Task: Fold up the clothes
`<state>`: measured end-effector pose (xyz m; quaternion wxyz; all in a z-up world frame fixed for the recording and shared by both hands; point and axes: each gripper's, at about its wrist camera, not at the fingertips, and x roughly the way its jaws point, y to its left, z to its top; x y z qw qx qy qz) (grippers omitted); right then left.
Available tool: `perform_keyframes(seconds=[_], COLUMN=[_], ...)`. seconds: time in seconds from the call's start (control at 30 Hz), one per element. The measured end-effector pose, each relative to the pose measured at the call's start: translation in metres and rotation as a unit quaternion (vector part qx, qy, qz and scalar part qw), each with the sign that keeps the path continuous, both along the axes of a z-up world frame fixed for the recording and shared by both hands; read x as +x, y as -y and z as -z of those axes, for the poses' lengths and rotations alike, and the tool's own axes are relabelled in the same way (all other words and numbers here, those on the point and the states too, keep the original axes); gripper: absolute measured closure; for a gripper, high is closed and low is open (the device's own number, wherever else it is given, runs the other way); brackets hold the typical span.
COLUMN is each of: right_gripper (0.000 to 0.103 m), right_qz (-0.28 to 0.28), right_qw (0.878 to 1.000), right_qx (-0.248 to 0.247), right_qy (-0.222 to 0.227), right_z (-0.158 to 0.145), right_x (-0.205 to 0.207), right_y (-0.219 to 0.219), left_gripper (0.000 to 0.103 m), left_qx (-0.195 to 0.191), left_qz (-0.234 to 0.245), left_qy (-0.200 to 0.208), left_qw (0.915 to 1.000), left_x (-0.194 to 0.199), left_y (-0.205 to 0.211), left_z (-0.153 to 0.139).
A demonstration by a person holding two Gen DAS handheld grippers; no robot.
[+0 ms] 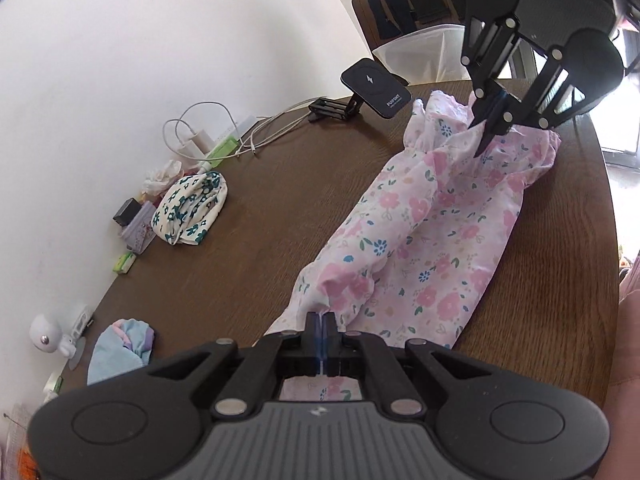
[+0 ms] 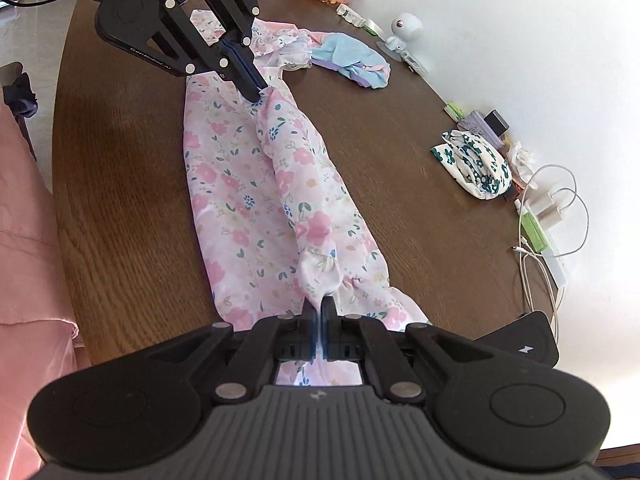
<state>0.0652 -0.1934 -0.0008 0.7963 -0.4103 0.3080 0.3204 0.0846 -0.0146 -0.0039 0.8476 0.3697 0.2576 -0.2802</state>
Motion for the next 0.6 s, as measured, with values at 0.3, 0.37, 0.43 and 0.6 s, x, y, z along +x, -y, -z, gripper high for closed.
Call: perform_keyframes(seconds=[0.3,0.37,0.43,0.6], right_gripper=[0.100,0.099,0.097,0.079], right_qz=[0.002,0.005,0.008,0.037], right_qw=[1.000,1.000,0.999,0.991], right_qx=[0.009,0.020,0.035,0.117], right_qy=[0.001,-0.006,-0.014,-0.061], right_z=[0.027,0.027,0.026,0.015], right_x=[-0.031,-0.033,-0.034,-0.033], right_y=[0.001,0.004,0.007,0.027], left_gripper=[0.103,0.103,0.103,0.103], left_qx=[0.000,0.000,-0.002,-0.007], left_qz=[0.006,0.004,0.001,-0.003], left_qy=[-0.035,-0.042,-0.049,-0.054], left_qw=[0.9994,0.9991,0.9988,0.9985], left_x=[-0.020,-0.021,-0.020,-0.021], left_y=[0.002,0.000,-0.001,-0.003], left_z=[0.020,0.024,0.025,0.030])
